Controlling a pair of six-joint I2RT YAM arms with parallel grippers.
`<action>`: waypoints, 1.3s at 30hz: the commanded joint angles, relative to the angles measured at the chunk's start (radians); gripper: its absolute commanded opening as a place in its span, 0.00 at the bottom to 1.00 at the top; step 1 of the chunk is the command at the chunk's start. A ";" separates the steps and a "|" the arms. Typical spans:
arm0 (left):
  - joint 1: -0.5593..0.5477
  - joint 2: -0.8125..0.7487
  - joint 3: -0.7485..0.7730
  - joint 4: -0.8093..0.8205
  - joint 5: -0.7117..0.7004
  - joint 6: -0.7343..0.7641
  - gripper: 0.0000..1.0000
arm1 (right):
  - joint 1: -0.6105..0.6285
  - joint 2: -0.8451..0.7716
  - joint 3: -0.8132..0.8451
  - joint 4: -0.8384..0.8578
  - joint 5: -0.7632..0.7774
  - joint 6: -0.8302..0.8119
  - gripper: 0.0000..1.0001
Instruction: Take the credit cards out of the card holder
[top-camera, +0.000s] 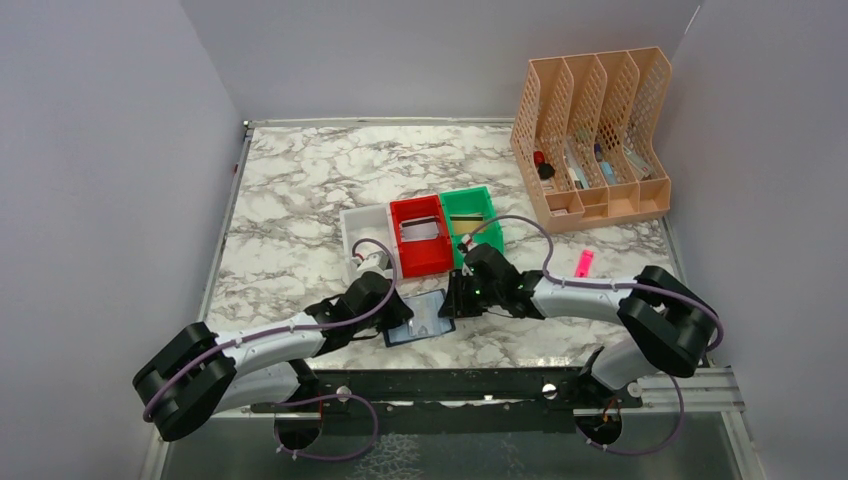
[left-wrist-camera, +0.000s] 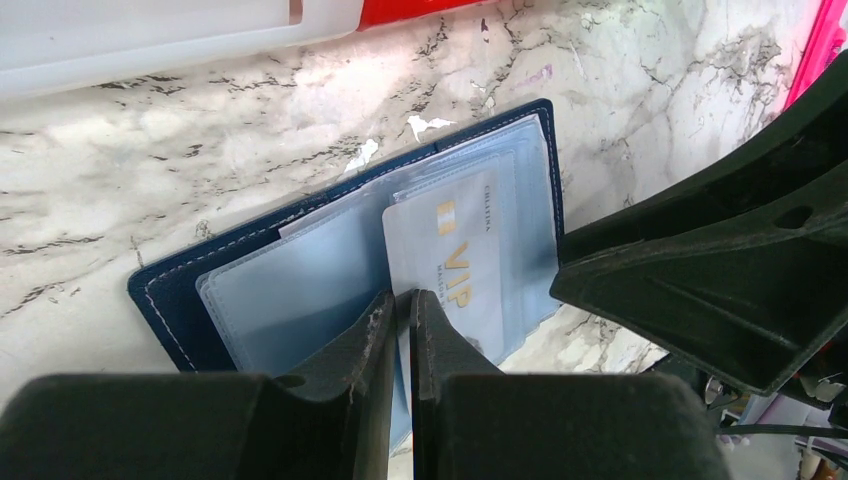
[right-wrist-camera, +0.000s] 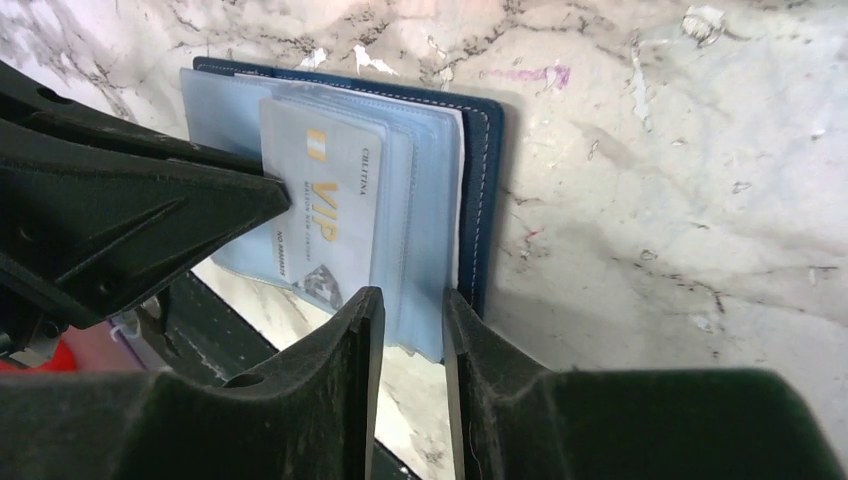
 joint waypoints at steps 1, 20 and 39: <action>0.000 0.000 -0.010 -0.043 -0.046 0.013 0.12 | 0.006 -0.005 0.036 -0.041 -0.008 -0.069 0.34; 0.000 0.055 0.008 -0.034 -0.032 0.026 0.12 | 0.006 0.100 -0.037 0.314 -0.349 0.074 0.24; 0.003 -0.101 0.041 -0.111 -0.067 0.037 0.04 | 0.006 0.053 -0.005 0.137 -0.173 0.047 0.28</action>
